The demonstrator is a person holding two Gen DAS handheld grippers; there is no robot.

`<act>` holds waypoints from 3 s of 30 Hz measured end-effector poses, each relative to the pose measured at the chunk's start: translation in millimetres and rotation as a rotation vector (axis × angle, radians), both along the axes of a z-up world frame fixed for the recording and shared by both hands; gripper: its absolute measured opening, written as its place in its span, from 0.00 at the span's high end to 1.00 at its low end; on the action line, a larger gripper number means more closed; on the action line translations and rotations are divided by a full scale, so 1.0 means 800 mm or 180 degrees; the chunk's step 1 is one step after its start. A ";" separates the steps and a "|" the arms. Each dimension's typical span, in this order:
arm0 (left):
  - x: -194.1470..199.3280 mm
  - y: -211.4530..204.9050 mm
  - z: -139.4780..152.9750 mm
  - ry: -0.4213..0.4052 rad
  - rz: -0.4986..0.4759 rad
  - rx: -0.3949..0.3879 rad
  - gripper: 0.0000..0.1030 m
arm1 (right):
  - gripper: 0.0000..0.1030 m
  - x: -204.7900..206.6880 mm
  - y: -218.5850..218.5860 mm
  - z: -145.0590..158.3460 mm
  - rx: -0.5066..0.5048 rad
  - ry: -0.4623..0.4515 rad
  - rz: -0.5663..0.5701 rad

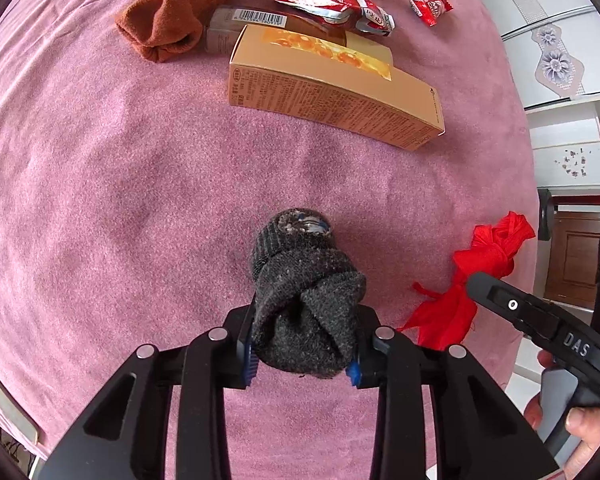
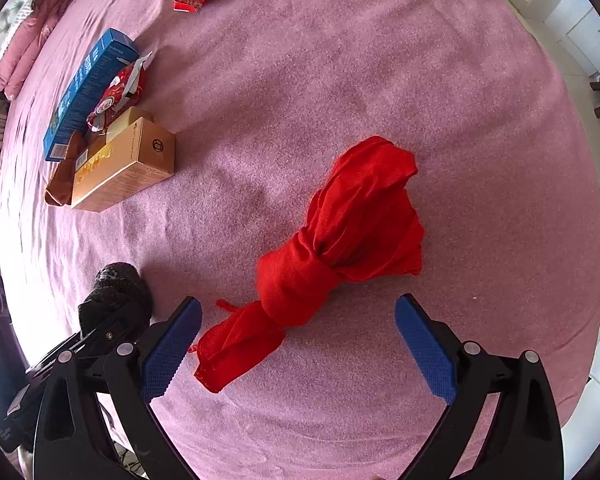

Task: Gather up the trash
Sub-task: 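Grasp the dark grey sock with the left gripper while the right grasps the red cloth, then carry the grey sock and red cloth in both grippers over the yellow bin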

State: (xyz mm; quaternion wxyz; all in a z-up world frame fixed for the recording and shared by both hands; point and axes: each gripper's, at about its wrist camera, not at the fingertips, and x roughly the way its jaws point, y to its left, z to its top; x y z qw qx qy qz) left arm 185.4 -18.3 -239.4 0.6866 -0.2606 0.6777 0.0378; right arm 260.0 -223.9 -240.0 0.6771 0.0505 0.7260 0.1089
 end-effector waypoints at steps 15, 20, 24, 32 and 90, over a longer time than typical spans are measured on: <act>-0.012 0.014 0.031 -0.0075 0.0089 -0.0113 0.68 | 0.70 -0.017 0.001 0.014 0.0118 -0.0085 0.0310; -0.013 -0.006 0.051 -0.0145 0.0045 -0.0142 0.68 | 0.70 -0.029 -0.029 0.048 0.0329 -0.0182 0.0299; -0.019 -0.040 0.072 -0.0238 -0.0104 -0.0137 0.68 | 0.70 -0.033 -0.056 0.079 0.0442 -0.0287 0.0292; -0.016 -0.112 0.113 -0.0408 -0.0334 -0.0117 0.68 | 0.70 -0.049 -0.123 0.113 0.0475 -0.0451 0.0251; 0.267 -0.653 0.052 -0.0279 -0.2066 -0.0192 0.55 | 0.66 0.093 -0.597 0.032 0.0217 -0.0419 -0.0894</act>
